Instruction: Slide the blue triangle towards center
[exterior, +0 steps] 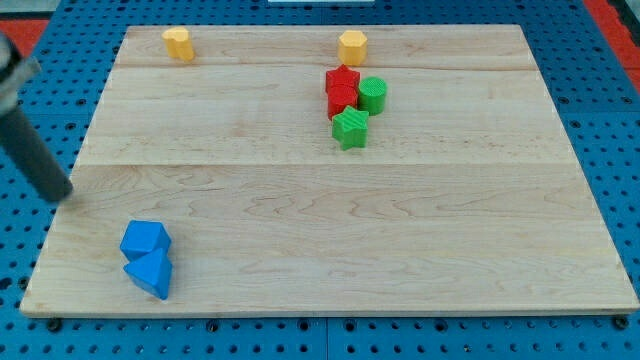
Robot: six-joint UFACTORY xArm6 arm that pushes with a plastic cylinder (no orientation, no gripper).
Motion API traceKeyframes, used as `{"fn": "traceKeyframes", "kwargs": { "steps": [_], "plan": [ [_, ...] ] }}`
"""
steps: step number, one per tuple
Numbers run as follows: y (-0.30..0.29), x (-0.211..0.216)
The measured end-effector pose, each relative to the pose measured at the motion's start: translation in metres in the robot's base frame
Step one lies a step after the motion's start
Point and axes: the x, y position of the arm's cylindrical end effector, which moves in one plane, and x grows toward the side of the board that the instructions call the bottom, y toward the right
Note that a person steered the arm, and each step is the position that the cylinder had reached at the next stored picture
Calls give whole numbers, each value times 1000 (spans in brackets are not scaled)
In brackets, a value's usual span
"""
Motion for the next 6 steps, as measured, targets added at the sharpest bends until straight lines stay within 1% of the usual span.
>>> {"fn": "traceKeyframes", "kwargs": {
  "steps": [1,2,3,4,5,6],
  "plan": [
    [47,76],
    [84,76],
    [147,68],
    [205,48],
    [226,10],
    [198,5]
  ]
}}
